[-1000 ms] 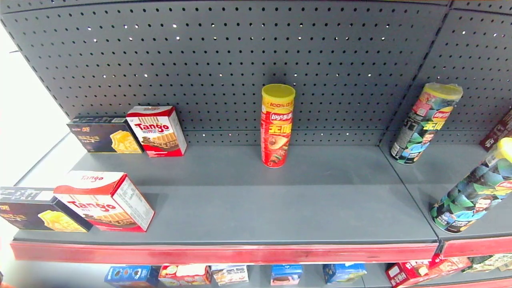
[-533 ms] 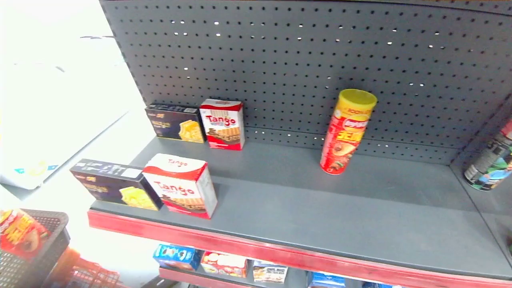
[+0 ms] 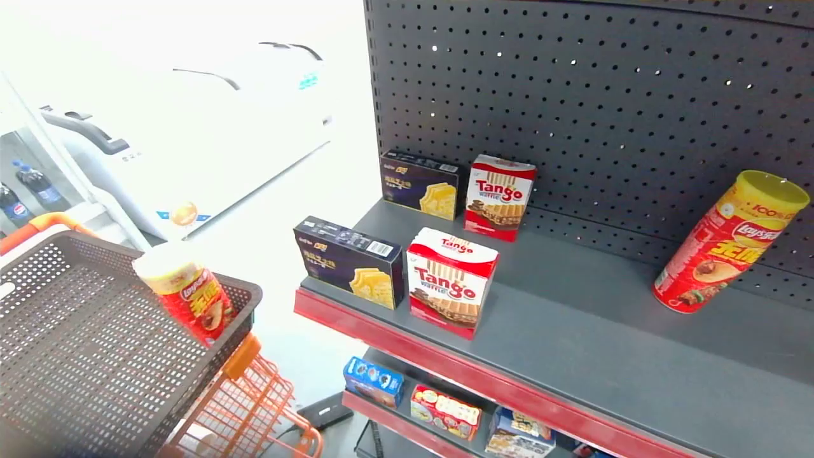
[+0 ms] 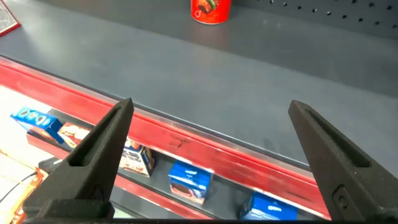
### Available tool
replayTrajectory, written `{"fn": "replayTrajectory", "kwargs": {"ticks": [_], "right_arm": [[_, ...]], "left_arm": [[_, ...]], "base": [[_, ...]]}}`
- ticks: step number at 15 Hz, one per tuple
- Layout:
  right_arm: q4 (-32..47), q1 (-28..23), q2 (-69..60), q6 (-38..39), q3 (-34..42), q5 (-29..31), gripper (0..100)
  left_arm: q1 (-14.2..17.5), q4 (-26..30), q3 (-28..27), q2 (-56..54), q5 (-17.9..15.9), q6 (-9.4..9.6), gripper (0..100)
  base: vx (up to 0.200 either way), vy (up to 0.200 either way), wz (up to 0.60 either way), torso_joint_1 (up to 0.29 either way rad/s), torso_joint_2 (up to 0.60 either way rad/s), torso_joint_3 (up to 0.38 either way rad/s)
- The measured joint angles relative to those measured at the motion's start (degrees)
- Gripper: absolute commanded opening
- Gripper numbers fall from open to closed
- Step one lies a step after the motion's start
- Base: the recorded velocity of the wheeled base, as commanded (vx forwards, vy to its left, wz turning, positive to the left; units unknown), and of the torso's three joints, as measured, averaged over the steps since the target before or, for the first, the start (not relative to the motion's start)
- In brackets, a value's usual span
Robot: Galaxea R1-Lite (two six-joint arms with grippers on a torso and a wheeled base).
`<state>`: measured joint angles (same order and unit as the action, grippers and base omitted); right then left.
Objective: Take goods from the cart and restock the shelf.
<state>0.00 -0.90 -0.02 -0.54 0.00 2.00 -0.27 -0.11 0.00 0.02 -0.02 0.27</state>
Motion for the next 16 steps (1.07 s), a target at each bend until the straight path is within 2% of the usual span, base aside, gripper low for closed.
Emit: {"fn": "replayTrajectory", "kwargs": {"ticks": [5, 8, 11, 13, 14, 16], "right_arm": [[0.0, 0.0, 0.0, 0.0, 0.0, 0.0, 100], [0.0, 0.0, 0.0, 0.0, 0.0, 0.0, 100], [0.0, 0.0, 0.0, 0.0, 0.0, 0.0, 100], [0.0, 0.0, 0.0, 0.0, 0.0, 0.0, 100], [0.0, 0.0, 0.0, 0.0, 0.0, 0.0, 100], [0.0, 0.0, 0.0, 0.0, 0.0, 0.0, 100]], "left_arm": [[0.0, 0.0, 0.0, 0.0, -0.1, 0.00, 100], [0.0, 0.0, -0.7, 0.0, 1.4, 0.55, 100], [-0.1, 2.2, -6.9, 1.5, 3.7, 1.34, 100], [-0.2, 3.4, -11.1, 6.9, 5.4, 1.43, 100], [-0.2, 3.8, -12.6, 10.6, 5.7, 0.99, 100], [-0.6, 4.1, -15.3, 18.0, 5.0, -1.49, 100]], "base": [[0.000, 0.000, 0.00, 0.000, 0.00, 0.000], [0.000, 0.000, 0.00, 0.000, 0.00, 0.000], [0.000, 0.000, 0.00, 0.000, 0.00, 0.000], [0.000, 0.000, 0.00, 0.000, 0.00, 0.000], [0.000, 0.000, 0.00, 0.000, 0.00, 0.000], [0.000, 0.000, 0.00, 0.000, 0.00, 0.000]]}}
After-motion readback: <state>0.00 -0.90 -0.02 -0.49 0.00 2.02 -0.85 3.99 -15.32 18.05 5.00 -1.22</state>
